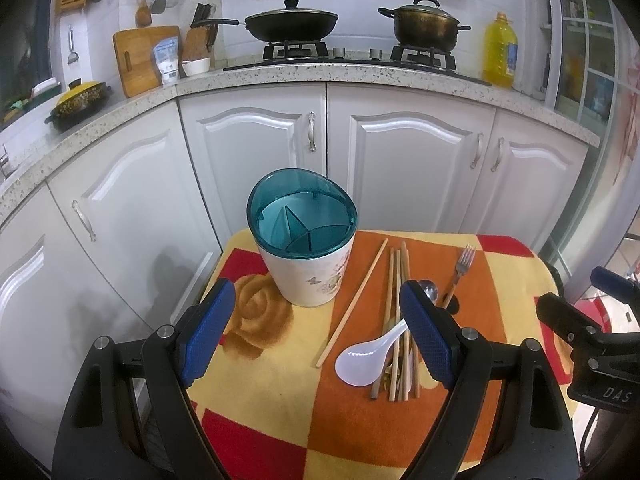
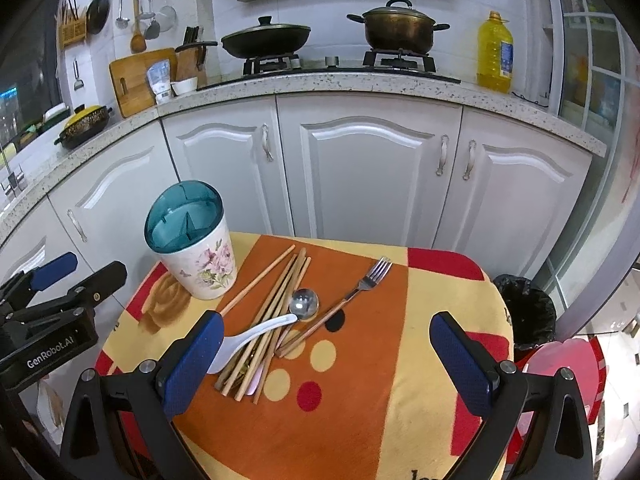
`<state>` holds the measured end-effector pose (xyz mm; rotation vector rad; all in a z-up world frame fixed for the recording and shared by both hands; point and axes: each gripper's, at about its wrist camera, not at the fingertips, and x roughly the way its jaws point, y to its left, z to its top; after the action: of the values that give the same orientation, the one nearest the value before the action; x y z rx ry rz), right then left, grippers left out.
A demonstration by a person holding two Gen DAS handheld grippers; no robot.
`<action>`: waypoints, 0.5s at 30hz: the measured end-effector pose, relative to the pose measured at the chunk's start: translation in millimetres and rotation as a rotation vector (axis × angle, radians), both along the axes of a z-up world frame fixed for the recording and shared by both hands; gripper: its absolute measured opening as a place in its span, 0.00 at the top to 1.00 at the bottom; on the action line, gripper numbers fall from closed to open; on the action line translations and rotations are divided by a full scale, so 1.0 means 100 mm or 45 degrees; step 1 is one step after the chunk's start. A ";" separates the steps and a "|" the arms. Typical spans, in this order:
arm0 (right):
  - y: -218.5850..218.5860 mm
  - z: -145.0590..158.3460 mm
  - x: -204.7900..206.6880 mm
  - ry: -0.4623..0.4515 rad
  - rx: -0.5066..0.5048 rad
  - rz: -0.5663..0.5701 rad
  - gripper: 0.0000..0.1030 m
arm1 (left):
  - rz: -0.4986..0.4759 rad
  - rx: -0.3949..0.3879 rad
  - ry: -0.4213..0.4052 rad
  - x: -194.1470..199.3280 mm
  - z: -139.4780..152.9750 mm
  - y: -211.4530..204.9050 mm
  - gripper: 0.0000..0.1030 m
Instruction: Organize utensils
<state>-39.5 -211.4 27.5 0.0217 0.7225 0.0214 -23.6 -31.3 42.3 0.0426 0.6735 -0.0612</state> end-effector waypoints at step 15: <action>0.01 -0.15 0.04 0.041 -0.043 0.020 0.00 | 0.009 -0.006 0.051 0.06 -0.11 0.00 0.18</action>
<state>-35.3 -210.0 12.7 -0.0157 0.7550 0.0238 -17.7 -31.4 31.1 0.0343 0.7133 -0.0567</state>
